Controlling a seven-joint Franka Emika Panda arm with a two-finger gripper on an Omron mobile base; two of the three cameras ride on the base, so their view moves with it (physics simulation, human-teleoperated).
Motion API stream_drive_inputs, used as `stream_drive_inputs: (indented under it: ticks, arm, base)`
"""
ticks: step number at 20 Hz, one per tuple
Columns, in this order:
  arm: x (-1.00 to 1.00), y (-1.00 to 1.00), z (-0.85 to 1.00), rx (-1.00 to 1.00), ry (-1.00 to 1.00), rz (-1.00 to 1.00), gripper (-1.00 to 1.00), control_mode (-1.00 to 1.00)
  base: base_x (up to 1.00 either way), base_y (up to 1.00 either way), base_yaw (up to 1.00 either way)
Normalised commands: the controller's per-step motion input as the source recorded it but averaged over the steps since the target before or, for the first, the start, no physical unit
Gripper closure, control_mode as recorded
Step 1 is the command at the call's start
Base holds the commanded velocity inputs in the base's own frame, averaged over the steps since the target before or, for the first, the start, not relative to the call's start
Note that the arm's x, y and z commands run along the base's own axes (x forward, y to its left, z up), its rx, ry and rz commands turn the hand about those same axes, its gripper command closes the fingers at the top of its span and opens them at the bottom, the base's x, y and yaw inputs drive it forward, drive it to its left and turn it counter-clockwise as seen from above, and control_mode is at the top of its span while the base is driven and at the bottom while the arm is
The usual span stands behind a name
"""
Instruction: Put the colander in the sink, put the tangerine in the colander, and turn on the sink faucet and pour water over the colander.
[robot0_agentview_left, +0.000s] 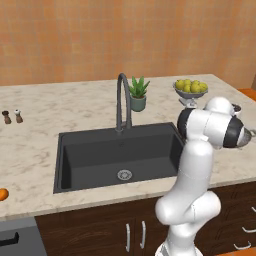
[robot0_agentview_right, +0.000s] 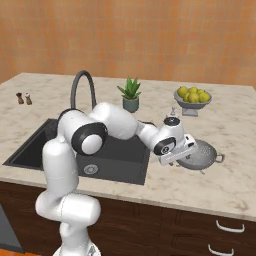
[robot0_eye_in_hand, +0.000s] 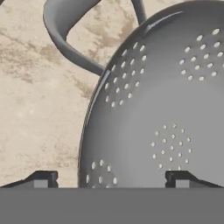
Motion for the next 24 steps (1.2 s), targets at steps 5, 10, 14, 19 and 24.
stream_drive_inputs:
  ticks: [5, 10, 14, 19, 24]
  arm:
    - [-0.05, 0.02, -0.29, 0.00, 0.00, 0.10, 1.00, -1.00]
    - [-0.29, 0.26, 0.03, 0.05, 0.01, 0.31, 1.00, -1.00]
    - [-0.49, 0.46, 0.31, 0.00, 0.09, 0.54, 1.00, -1.00]
    - [-0.54, 0.52, 0.36, 0.00, 0.19, 0.61, 1.00, -1.00]
    - [-0.47, 0.64, 0.25, 0.00, 0.10, 0.67, 1.00, -1.00]
  base:
    - [0.00, 0.00, 0.00]
    - [0.00, 0.00, 0.00]
    - [0.00, 0.00, 0.00]
    - [0.00, 0.00, 0.00]
    - [0.00, 0.00, 0.00]
